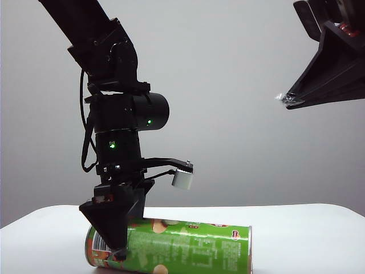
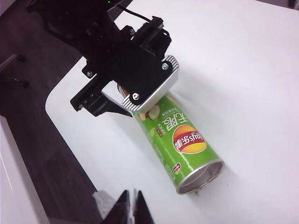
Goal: Pick up the green tub of chips from the desk, pull out the transparent container with the chips inside partially, and then place the chips back on the desk.
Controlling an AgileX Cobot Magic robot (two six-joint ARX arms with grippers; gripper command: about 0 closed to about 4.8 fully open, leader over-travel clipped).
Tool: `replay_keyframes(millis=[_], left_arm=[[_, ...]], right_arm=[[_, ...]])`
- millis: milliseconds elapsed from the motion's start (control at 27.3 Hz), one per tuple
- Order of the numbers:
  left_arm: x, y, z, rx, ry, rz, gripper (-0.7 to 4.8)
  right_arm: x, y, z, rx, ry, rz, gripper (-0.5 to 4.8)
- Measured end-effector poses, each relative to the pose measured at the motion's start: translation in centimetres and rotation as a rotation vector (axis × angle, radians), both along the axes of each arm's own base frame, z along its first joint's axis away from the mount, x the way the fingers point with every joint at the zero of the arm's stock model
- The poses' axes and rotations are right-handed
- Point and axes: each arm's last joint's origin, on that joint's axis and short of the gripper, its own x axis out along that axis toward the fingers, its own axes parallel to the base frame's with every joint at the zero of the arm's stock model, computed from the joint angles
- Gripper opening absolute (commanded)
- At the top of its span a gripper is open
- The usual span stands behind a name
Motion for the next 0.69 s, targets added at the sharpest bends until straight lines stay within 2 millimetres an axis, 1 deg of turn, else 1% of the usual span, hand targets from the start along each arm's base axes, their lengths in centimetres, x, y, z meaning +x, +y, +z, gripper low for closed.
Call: replay_keyframes(millis=[183,293,329,366,439,512,549,695], left_arm=[[0.0,0.0,-0.6,0.009,0.014,0.001,4.73],[-0.1,0.0,-1.1,0.004,0.049,0.000,4.44],[-0.1,0.0,-1.2,0.000,0.058,0.001,4.05],[-0.2,0.0,-1.3,-0.005,0.067,-0.002,3.50],[-0.1,0.0,-1.3,-0.008,0.065,-0.002,3.24],[-0.1,0.0,-1.3,-0.009,0.066,0.005,2.82],[-0.1,0.0,-1.3,-0.009,0.066,0.007,2.67],[-0.1,-0.1,-1.3,-0.011,0.068,0.027,2.68]], right_arm=[[0.1,0.0,-0.2,-0.002,0.008,0.000,0.19],[0.1,0.0,-0.2,-0.002,0.008,0.000,0.19],[0.1,0.0,-0.2,-0.003,0.009,0.000,0.19],[0.2,0.0,-0.2,-0.003,0.011,0.000,0.19],[0.2,0.0,-0.2,-0.003,0.010,-0.001,0.19],[0.2,0.0,-0.2,-0.003,0.010,-0.001,0.19],[0.2,0.0,-0.2,-0.003,0.009,-0.001,0.19],[0.2,0.0,-0.2,-0.002,0.002,-0.002,0.23]])
